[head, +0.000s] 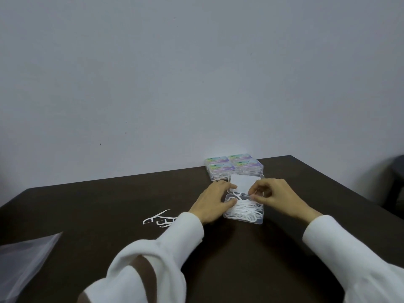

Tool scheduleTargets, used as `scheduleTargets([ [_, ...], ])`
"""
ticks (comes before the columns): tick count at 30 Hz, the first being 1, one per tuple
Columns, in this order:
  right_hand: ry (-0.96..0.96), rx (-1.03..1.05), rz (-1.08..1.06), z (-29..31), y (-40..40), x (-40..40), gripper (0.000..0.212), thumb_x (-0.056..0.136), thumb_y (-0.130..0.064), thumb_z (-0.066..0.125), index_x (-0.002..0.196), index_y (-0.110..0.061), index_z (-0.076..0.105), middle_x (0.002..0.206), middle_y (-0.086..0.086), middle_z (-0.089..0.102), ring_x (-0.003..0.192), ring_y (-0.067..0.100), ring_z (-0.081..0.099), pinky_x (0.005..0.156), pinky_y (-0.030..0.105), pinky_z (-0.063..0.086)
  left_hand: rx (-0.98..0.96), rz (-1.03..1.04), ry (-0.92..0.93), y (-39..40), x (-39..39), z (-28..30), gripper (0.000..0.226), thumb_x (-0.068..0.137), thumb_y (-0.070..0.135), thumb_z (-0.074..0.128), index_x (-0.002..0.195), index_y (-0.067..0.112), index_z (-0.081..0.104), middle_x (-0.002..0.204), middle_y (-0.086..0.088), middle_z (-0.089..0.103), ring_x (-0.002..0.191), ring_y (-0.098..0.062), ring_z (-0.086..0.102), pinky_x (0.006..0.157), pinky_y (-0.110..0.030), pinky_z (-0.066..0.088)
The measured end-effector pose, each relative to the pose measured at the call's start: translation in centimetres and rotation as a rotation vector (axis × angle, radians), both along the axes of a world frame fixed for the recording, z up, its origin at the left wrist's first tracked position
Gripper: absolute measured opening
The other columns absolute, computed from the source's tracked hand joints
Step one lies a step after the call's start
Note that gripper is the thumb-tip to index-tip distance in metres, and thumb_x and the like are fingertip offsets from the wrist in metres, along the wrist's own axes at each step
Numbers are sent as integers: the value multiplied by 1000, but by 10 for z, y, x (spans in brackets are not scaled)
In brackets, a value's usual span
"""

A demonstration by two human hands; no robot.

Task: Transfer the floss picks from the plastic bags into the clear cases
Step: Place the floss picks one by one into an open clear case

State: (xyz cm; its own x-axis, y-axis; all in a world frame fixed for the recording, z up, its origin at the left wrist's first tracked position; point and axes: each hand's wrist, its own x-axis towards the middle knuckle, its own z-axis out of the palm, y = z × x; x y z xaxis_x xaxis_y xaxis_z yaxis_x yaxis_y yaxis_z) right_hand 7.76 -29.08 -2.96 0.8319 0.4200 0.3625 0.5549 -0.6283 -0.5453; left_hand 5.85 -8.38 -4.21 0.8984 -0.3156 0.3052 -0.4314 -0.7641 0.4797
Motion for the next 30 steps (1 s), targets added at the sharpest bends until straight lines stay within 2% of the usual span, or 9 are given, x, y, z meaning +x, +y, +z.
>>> scheduleTargets([
  [6, 38, -81, 23, -2, -4, -2, 18, 79, -10, 71, 83, -27, 65, 81, -15, 63, 76, 1, 60, 67, 7, 45, -58, 17, 3, 13, 0, 2, 35, 87, 14, 59, 121, 22, 60, 127, 4, 57, 114, -5, 49, 101, -22, 38],
  [8, 19, -65, 19, -1, -1, -3, 22, 79, -7, 70, 81, -28, 66, 79, -17, 63, 75, 1, 61, 67, 6, 45, -2, 2, -28, 13, -2, 2, 38, 91, 13, 54, 128, 23, 56, 134, 5, 52, 122, -6, 44, 102, -19, 31],
  [10, 4, -62, 15, -1, 1, -3, 24, 79, -5, 70, 80, -29, 65, 79, -17, 64, 75, 2, 61, 67, 6, 46, 77, -30, -64, 11, -2, 2, 42, 95, 11, 46, 135, 24, 50, 143, 7, 45, 129, -9, 37, 106, -21, 27],
  [12, -9, -57, 14, 0, 3, -4, 25, 79, -4, 69, 80, -28, 65, 78, -17, 63, 75, 1, 61, 66, 6, 45, 160, -49, -70, 8, -2, 2, 44, 97, 9, 41, 138, 25, 47, 145, 6, 43, 130, -12, 36, 109, -29, 30],
  [15, -32, -54, 8, 1, 1, -4, 22, 80, -5, 69, 81, -26, 66, 80, -14, 64, 77, 1, 60, 67, 6, 46, 223, -24, -70, 5, 1, 1, 43, 96, 12, 42, 136, 27, 49, 135, -1, 51, 123, -17, 44, 103, -33, 37],
  [21, -90, 15, -3, 2, -6, -4, 20, 80, -2, 68, 84, -22, 67, 82, -9, 65, 76, -1, 60, 68, 5, 44, 177, -30, -135, 6, 1, 2, 33, 93, 16, 53, 126, 19, 57, 123, 1, 59, 113, -14, 49, 99, -31, 39],
  [24, -100, 36, 1, 1, -6, -3, 19, 80, -1, 68, 84, -20, 68, 82, -9, 66, 76, -2, 60, 68, 5, 44, 143, -18, -129, 7, 1, 2, 33, 94, 16, 53, 126, 19, 57, 123, 2, 60, 113, -13, 51, 97, -25, 38],
  [28, -109, 40, 8, 1, 1, -3, 20, 80, -1, 67, 84, -20, 66, 81, -14, 62, 77, 0, 60, 70, 8, 47, 60, -23, -88, 6, 1, 1, 34, 92, 12, 54, 127, 15, 56, 123, 0, 61, 110, -13, 56, 97, -25, 43],
  [30, -95, 9, 19, 0, 6, -3, 19, 81, -1, 67, 84, -20, 67, 81, -14, 61, 77, 1, 60, 72, 12, 49, 8, -14, -77, 6, 1, 1, 36, 92, 9, 55, 127, 13, 56, 125, -1, 59, 112, -12, 55, 96, -19, 41],
])
